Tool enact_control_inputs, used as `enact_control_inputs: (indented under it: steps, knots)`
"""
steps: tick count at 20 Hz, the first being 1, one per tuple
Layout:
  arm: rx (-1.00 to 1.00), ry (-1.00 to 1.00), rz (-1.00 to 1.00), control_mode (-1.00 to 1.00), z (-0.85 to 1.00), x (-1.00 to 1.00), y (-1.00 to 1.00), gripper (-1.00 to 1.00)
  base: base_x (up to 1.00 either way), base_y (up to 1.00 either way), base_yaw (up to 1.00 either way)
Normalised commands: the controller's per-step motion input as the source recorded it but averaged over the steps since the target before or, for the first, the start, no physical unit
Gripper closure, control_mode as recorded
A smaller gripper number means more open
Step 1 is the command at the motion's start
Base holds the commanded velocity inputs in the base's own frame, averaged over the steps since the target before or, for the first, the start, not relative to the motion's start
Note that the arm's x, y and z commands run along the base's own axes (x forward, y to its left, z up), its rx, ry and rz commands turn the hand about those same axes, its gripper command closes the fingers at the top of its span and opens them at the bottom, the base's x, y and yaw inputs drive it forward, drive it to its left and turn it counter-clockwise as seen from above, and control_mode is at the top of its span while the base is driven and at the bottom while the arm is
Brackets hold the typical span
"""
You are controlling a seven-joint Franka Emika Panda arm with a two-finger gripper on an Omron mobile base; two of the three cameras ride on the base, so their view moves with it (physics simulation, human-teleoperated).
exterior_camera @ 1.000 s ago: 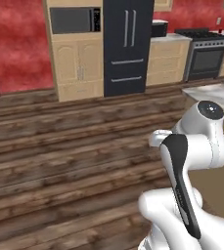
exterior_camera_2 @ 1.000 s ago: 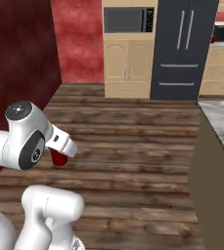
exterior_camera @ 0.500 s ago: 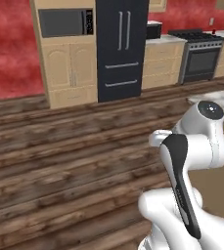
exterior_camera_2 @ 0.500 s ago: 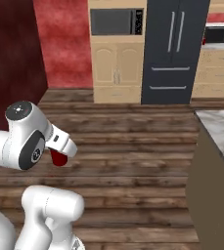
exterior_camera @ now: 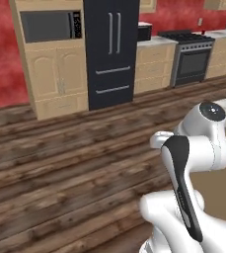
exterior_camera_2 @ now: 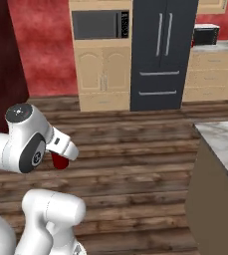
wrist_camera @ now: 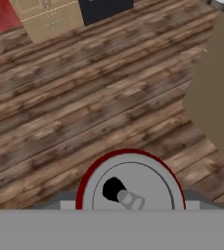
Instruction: Four empty soda cans are scattered around the kitchen. Gather all the cans and cluster them next to the stove for recycling.
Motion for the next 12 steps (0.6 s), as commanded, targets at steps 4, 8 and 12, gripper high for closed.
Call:
enact_control_inputs:
  steps: [4, 8, 12]
  knots:
    - [0.0, 0.0, 0.0, 1.0, 0.0, 0.0, 0.0, 1.0, 0.7, 0.14, -0.23]
    - [0.0, 0.0, 0.0, 1.0, 0.0, 0.0, 0.0, 1.0, 0.65, 0.13, -0.24]
    - [0.0, 0.0, 0.0, 1.0, 0.0, 0.0, 0.0, 1.0, 0.65, 0.12, -0.25]
